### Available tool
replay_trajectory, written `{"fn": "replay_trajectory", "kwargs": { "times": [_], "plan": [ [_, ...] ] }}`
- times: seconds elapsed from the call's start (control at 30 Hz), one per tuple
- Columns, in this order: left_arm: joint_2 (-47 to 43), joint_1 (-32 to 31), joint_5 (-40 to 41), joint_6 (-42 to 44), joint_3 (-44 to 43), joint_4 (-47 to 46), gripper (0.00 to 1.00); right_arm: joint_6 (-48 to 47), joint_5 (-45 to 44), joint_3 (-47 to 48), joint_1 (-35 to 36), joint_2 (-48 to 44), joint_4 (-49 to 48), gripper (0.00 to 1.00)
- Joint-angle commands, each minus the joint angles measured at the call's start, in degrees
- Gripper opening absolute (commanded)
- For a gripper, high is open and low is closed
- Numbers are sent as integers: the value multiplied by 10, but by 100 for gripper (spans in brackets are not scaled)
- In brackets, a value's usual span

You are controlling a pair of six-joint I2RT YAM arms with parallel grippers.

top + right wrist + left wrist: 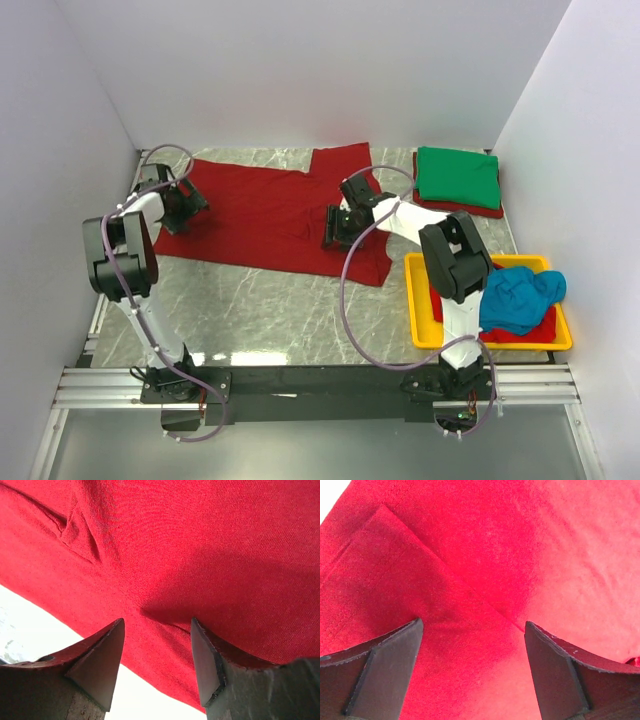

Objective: Fold and stack the t-shirts
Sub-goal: Fold the tshirt

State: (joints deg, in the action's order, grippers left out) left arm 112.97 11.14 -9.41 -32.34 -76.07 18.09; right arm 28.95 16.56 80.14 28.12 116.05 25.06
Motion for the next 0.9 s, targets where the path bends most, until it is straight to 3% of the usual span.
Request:
{"fn": "replay_trajectory", "kwargs": {
  "times": [0.0,0.43,0.7,0.87],
  "plan": [
    [-9,13,14,15,59,66,91,1,-29,-32,23,-6,17,63],
    [-116,37,80,14,195,95,91,49,-53,-175,87,-89,5,62],
    [-238,46,108,6,304,88,92,91,-64,-281,118,-164,-34,62],
    [-297,45,111,-2,309,114,92,107,-68,-329,143,-202,-42,62]
  ]
}}
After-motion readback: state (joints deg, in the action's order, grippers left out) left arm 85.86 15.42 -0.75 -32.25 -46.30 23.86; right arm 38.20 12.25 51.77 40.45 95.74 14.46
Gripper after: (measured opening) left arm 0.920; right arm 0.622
